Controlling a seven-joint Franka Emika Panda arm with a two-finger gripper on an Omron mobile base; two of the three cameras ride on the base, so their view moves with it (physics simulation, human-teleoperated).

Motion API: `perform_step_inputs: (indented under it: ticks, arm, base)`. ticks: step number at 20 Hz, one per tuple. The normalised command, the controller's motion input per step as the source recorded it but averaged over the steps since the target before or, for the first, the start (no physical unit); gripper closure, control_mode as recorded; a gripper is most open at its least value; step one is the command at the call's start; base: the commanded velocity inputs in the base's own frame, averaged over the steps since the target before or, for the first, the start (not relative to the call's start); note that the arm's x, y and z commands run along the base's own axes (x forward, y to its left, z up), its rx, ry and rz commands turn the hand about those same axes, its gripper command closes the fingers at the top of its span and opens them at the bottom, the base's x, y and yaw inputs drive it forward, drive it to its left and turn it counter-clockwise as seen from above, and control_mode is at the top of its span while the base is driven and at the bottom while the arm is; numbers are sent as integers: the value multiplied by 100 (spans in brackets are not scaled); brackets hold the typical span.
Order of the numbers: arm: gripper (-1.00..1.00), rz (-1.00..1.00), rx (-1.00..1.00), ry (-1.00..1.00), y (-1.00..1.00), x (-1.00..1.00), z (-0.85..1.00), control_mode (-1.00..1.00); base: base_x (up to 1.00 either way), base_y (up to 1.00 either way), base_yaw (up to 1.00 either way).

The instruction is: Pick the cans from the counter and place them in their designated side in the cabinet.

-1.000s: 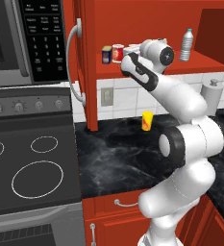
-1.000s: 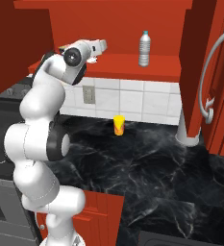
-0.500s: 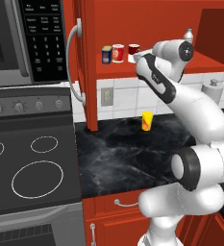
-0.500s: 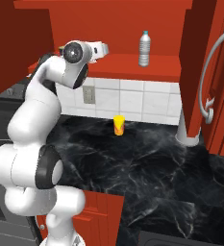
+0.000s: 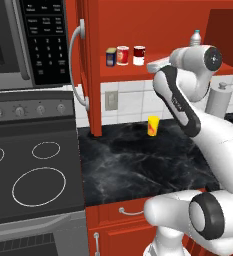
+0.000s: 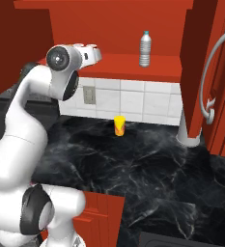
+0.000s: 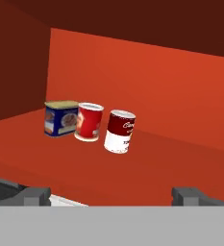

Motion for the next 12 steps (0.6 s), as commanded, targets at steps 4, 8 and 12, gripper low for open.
perform_step_inputs:
  ticks: [4,8,12]
  arm:
    - [-100,2,-2,0,0,-94,0,-100]
    - [-100,2,-3,0,0,-92,0,-100]
    - [-100,1,-4,0,0,-88,-1,-100]
  base:
    - [0,0,0]
    - [0,0,0]
    - [0,0,0]
